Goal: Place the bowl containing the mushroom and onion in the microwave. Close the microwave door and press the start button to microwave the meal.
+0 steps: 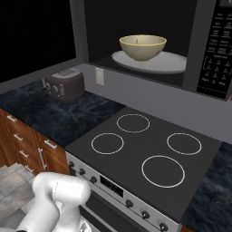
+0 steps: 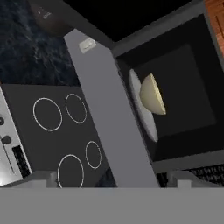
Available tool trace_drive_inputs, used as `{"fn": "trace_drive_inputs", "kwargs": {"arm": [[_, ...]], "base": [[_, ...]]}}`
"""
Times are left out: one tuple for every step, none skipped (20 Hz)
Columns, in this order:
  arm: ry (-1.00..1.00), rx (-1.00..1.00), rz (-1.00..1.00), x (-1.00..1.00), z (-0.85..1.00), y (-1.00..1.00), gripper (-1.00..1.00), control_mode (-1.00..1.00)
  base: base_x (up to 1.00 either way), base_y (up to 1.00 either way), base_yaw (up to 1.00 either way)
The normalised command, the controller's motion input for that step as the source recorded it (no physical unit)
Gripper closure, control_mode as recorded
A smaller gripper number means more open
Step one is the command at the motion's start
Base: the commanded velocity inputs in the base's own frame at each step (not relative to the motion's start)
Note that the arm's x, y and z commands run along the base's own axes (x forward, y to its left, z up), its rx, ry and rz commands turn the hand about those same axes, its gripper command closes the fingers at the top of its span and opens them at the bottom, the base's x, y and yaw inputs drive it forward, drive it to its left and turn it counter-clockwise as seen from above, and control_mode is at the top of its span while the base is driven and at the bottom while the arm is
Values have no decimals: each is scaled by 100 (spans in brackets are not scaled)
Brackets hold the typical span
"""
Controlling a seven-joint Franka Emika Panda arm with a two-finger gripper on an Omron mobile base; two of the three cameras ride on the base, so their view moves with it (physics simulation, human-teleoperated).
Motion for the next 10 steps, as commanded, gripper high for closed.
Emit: {"fn": "trace_drive_inputs", "kwargs": {"arm": [[7, -57, 6, -39, 0, 77, -100, -100], [4, -54, 5, -35, 0, 81, -100, -100], [1, -52, 5, -34, 0, 86, -100, -100], [0, -50, 4, -29, 0, 89, -100, -100], [0, -47, 4, -25, 0, 91, -100, -100], [0, -46, 4, -22, 0, 93, -100, -100], [0, -44, 3, -18, 0, 97, -100, -100], [0, -43, 3, -10, 0, 100, -100, -100], [0, -41, 2, 0, 0, 100, -100, -100], [0, -38, 1, 0, 0, 100, -100, -100]], "base": [[0, 0, 0], [0, 0, 0], [0, 0, 0], [0, 0, 0], [0, 0, 0], [0, 0, 0], [0, 0, 0], [0, 0, 0], [0, 0, 0], [0, 0, 0]]}}
